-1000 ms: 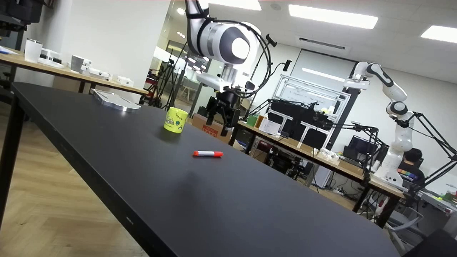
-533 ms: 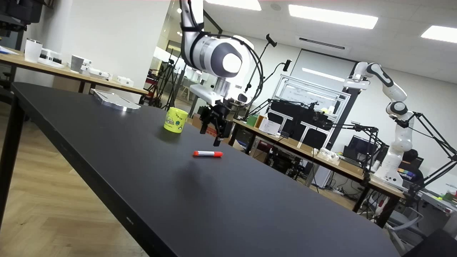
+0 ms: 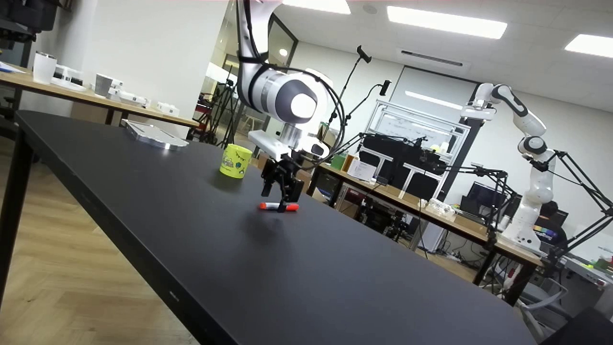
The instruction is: Place the orange marker inside the yellow mug
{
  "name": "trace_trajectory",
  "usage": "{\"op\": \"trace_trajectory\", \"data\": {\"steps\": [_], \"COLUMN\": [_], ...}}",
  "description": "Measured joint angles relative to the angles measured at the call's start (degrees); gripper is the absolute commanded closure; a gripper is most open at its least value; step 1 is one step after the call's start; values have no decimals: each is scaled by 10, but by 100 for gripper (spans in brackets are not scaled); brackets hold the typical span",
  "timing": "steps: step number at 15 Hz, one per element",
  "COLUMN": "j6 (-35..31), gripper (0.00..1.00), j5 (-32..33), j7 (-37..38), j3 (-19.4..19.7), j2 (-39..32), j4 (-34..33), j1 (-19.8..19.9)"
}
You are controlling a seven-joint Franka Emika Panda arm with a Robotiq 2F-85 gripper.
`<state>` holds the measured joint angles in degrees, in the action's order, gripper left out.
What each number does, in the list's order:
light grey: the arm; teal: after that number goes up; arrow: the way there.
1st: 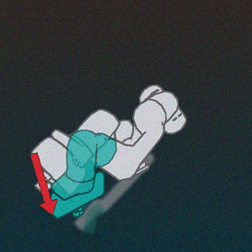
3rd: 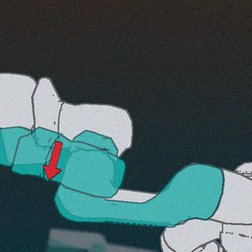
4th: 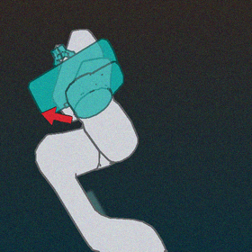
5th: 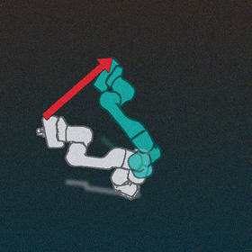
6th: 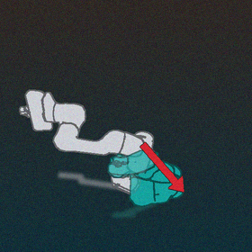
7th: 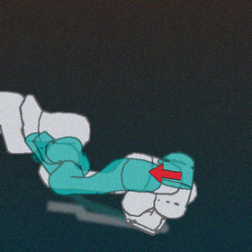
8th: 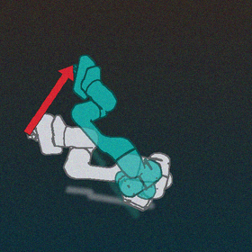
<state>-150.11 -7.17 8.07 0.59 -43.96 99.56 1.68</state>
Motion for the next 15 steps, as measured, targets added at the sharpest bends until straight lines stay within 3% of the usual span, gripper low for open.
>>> {"op": "trace_trajectory", "data": {"steps": [5, 9, 15], "j6": [3, 30, 117], "gripper": [75, 99, 95], "j5": [0, 0, -13], "j7": [13, 85, 138], "j3": [11, 45, 53], "j2": [-16, -21, -23], "j4": [-17, -35, -66], "j1": [-5, -32, -44]}}
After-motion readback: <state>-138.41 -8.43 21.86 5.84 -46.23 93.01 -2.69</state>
